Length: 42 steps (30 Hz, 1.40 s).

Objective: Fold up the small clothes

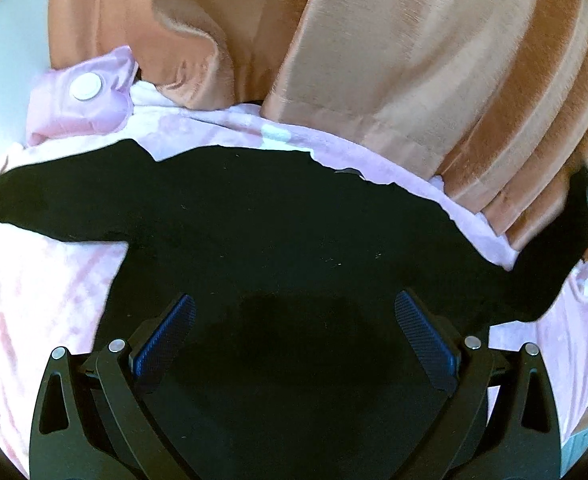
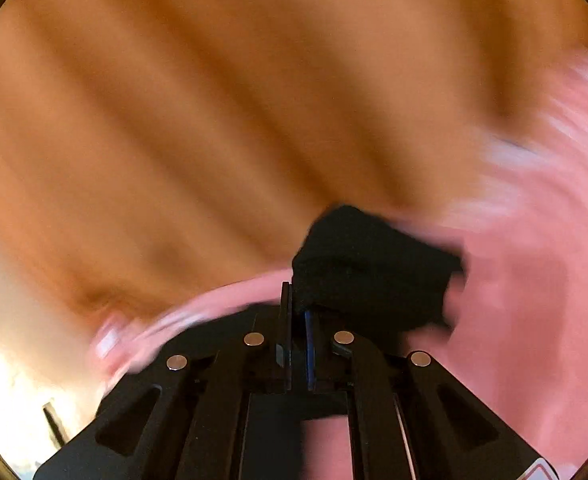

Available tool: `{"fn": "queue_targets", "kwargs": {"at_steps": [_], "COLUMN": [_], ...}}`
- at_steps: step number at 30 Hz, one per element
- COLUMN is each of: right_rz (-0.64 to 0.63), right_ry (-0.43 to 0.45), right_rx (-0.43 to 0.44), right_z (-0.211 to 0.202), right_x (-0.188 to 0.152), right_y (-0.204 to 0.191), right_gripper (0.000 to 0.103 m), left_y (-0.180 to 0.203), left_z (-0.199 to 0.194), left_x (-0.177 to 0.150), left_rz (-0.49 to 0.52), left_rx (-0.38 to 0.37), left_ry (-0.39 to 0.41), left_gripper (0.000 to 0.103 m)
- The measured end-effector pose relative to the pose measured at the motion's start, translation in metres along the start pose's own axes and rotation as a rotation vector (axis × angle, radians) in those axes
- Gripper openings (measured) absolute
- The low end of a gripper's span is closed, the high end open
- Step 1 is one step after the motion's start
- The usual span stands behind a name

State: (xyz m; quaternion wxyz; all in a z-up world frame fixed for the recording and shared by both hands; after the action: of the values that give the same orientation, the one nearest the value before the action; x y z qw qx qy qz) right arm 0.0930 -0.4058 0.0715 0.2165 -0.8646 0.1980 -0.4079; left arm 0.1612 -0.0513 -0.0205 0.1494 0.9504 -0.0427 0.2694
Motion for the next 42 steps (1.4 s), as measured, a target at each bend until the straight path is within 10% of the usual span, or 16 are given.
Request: {"fn": "queue_targets", "kwargs": {"at_steps": [4,8,13,20,23,25,27,34,40,42], "right_rz": [-0.309,-0.397,-0.187,-0.012,-0.006,-0.012,-0.032,0.023,0.090,0.075], "right_ry": [-0.121,-0.022,-0.157,-0.341,-0.380,-0.396,-0.403,-0.352,-0.333,-0.310], "right_rx": [0.214,0.106,-0.196,-0.166,-0.145,-0.143,-0.172,-0.281,-0.223,-0.200], "right_z": [0.044,0.036,0.064,0.127,0.146,0.158,0.166,0.143,0.140,0.136], "right_x": [-0.039,-0.044,-0.056,-0.084,-0.097,-0.102,-0.103,-0.078,-0.075,-0.071], "right_y": [-0.140,-0.148,-0.036,0.023,0.017,0.017,0.017,0.068,0.067,0.059], "right_gripper": [0.038,0.070,0.071,0.070,0.070,0.055,0.010,0.003,0.014,0.044], "left_y": [0.000,-0.016,-0.051,-0.066,-0.060,-0.056,-0.058,-0.078,-0.075,-0.073], "left_z": [0.008,0.019,0.064,0.082,0.088,0.092,0.092,0.095,0.093,0.095], "left_x": [0.003,0.014,0.024,0.027,0.032,0.037,0.043,0.042,0.040,0.040], "left_rz": [0.011,-0.017,-0.128,-0.259,-0.212,-0.163,-0.142,-0.209,-0.234,-0.205], "left_rx": [-0.046,-0.069,-0.064,-0.094,-0.078,-0.061,-0.067,-0.079,-0.093,-0.081], "left_ry": [-0.019,-0.030,-0.160,-0.172,-0.149,-0.137,-0.128,-0.161,-0.165,-0.154], "left_gripper": [0.098,0.098,0.098,0.095,0.073,0.055,0.042,0.042,0.062,0.059]}}
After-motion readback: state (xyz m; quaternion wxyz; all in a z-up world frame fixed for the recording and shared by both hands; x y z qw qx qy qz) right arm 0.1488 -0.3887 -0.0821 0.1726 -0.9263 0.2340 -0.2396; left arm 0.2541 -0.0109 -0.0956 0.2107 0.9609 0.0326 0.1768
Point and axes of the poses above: each gripper's, at about its wrist camera, not at the fingertips, and z roughly the way its jaws point, y to its right, x to its top, the point moved 6 cm from there along z, roughly the way its jaws point, and after that the axes turned 7 degrees about -y, right-handed, at the moved point
